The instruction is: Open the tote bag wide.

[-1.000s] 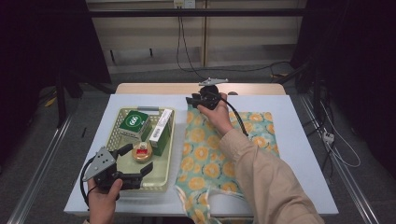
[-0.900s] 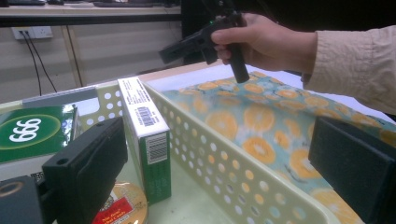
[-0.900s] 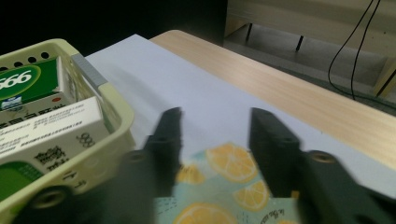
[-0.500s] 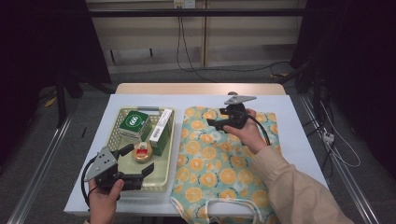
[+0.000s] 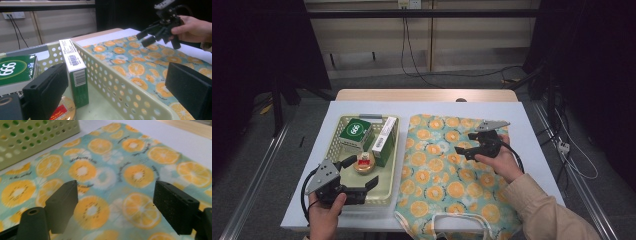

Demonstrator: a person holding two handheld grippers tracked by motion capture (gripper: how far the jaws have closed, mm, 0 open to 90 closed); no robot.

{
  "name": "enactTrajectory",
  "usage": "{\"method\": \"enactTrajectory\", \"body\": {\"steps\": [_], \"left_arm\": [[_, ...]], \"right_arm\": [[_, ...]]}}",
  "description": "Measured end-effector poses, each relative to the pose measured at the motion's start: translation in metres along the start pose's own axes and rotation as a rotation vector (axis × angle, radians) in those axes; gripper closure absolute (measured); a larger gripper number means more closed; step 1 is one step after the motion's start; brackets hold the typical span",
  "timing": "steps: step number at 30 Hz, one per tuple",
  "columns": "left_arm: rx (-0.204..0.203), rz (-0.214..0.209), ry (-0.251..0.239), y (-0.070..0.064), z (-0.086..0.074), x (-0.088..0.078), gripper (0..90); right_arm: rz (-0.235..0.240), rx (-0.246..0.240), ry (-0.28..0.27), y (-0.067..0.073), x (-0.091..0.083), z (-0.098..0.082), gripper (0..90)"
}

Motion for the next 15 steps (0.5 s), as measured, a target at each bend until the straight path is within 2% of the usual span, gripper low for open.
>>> {"method": "enactTrajectory", "body": {"steps": [7,8,15], "left_arm": [[0.002,0.006,0.001,0.001,0.0,-0.001,4.4],[0.003,0.005,0.004,0.0,-0.001,-0.001,4.4],[0.008,0.004,0.005,-0.001,-0.001,-0.001,4.4]], "right_arm": [[0.05,-0.03,0.02,0.023,-0.01,-0.019,19.4],[0.064,-0.05,0.021,0.033,-0.014,-0.025,18.5],[0.138,-0.062,0.028,0.06,-0.022,-0.046,18.1]]}}
Point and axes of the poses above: each handheld gripper's, and its own axes: x roughly forward along the jaws, z roughly out of its top, y roughly to its left, the point moved 6 cm from there along x, roughly forward along the jaws, and after that the axes turned 4 degrees about x, right-handed, at the moved point
